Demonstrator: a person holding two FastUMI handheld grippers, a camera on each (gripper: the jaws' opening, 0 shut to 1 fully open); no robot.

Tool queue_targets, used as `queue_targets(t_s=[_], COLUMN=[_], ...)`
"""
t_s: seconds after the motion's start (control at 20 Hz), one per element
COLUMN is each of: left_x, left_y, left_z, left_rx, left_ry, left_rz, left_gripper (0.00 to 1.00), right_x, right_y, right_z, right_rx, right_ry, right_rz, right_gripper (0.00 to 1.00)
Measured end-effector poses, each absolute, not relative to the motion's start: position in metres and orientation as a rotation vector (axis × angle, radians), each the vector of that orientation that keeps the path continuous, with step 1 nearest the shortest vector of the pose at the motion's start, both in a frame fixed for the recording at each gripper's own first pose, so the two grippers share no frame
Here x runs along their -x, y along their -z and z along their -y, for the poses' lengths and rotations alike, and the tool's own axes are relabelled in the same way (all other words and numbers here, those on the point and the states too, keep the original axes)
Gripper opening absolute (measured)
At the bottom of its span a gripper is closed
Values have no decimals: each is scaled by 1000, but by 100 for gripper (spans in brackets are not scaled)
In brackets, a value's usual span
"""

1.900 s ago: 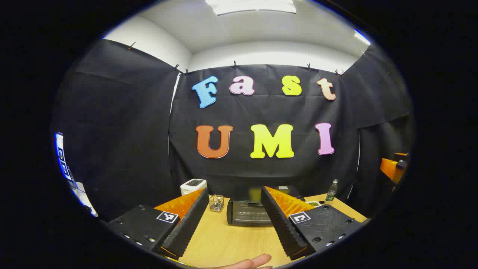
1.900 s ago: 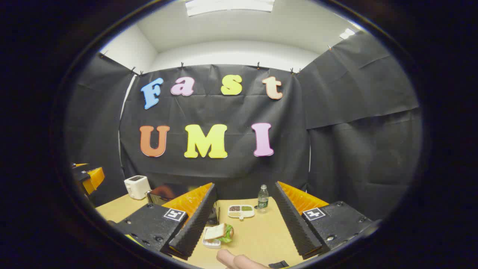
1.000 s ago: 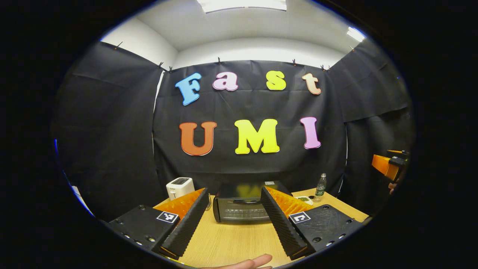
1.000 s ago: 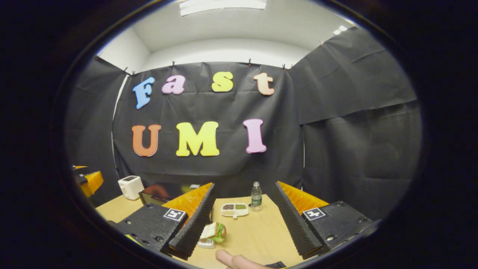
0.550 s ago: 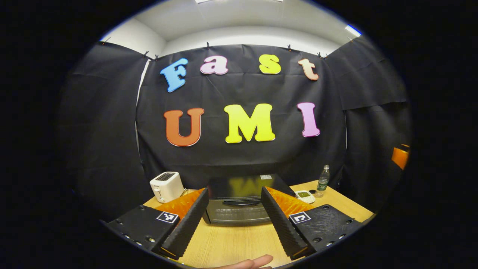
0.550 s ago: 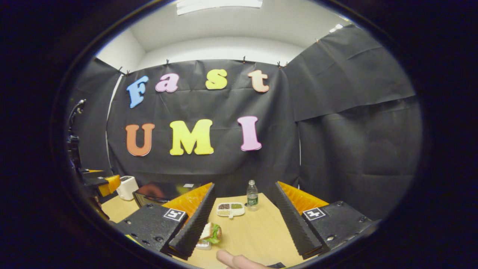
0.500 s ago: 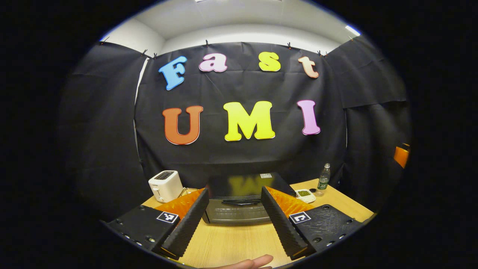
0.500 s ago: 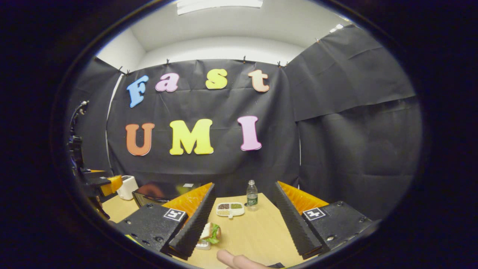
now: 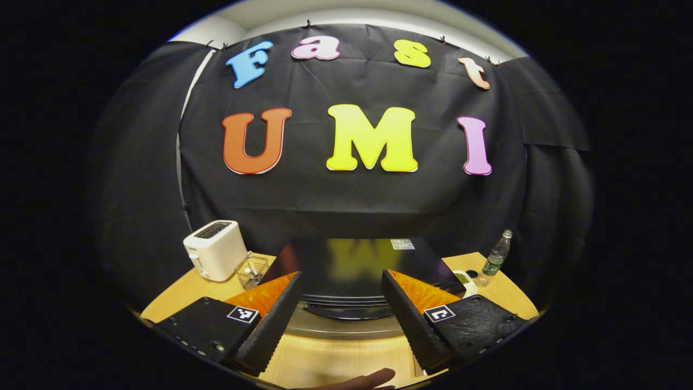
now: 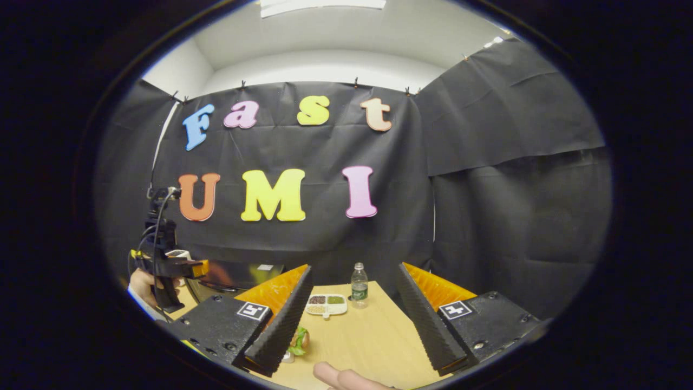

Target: Open the electric oven with the left hand, put the food in, and close the electric oven.

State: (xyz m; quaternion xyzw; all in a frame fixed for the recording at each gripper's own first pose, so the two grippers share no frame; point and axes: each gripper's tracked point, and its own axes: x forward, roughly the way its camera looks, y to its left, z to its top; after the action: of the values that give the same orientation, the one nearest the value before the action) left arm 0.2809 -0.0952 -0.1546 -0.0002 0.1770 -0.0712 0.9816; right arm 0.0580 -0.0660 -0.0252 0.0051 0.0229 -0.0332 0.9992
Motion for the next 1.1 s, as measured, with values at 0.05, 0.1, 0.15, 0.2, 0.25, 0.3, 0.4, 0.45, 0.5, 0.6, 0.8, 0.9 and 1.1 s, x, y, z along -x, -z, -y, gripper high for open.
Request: queue_targets(t_s=[0.05,0.1,0.15,0.2,0.25,0.3,0.4,0.45,0.5,0.6,0.8,0.9,1.1], left_x=[-290,-297,-301,-302,-303,-304,-305,-306,-302,-298,-288,-278,-259], left_y=[164,176,189,201,210,218,222,223,224,222,222,224,223], left_z=[96,98,100,105,107,107,109,110,111,113,118,121,119], left_rx=[-12,-22,-23,-15,-18,-32,-59,-54,-51,-57,-67,-71,-65], left_ry=[140,137,139,150,149,147,145,146,142,143,167,173,178], left_rz=[-384,-416,-451,-486,-512,-534,-542,-540,-553,-561,-576,-584,-580], left_gripper=[95,95,95,95,95,95,96,98,97,98,98,99,100], right_x=[-59,-58,-59,-60,-61,-63,-66,-67,-67,-69,-72,-68,-65], right_y=[24,21,20,20,23,25,30,31,33,44,47,45,47], right_z=[68,69,68,69,71,73,76,75,75,81,83,80,80], right_rx=[-17,-24,-29,-33,-36,-39,-49,-61,-72,-85,-96,-100,-99], right_ry=[65,56,44,35,31,29,20,5,-6,-4,-3,-25,-41], right_rz=[-40,-28,-16,-10,-10,-10,-12,-9,-11,-30,-38,-31,-36], right_gripper=[99,99,99,99,99,99,99,99,99,99,99,99,99])
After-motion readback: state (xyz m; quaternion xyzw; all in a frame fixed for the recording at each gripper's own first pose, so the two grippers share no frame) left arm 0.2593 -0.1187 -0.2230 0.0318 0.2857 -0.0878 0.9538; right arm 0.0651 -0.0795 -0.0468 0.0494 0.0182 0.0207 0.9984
